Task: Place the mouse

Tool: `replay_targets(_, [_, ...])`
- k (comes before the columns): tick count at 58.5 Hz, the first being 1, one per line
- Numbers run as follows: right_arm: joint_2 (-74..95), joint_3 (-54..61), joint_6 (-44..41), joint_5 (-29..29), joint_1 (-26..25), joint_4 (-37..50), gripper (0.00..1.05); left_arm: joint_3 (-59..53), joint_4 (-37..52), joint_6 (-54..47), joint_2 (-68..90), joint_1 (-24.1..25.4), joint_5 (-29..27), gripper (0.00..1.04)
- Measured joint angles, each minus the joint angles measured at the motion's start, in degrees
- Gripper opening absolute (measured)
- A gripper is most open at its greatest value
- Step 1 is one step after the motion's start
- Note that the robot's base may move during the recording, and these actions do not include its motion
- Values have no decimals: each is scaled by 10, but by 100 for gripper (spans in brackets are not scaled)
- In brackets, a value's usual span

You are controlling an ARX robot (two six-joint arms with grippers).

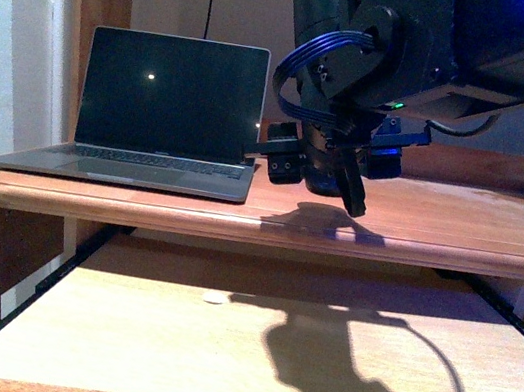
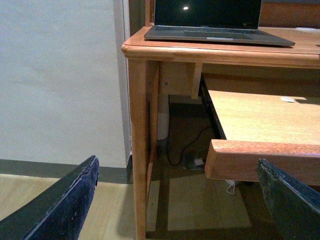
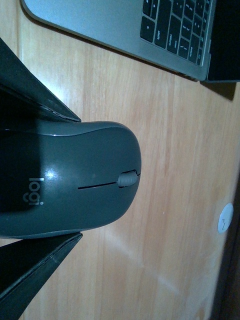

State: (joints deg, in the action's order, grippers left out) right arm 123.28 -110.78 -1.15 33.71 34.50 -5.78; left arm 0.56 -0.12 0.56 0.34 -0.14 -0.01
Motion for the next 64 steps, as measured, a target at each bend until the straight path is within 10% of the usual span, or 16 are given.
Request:
replay_targets(20, [59,-42,-15,12,2,10,56,0,0,0,0,0,0,97])
replay_targets(41, [54,-31,-5,-7,4,56,97,0,0,0,0,0,0,97])
replay_targets(64, [-189,279,15,-199,-87,285,97,0,0,0,0,0,0,97])
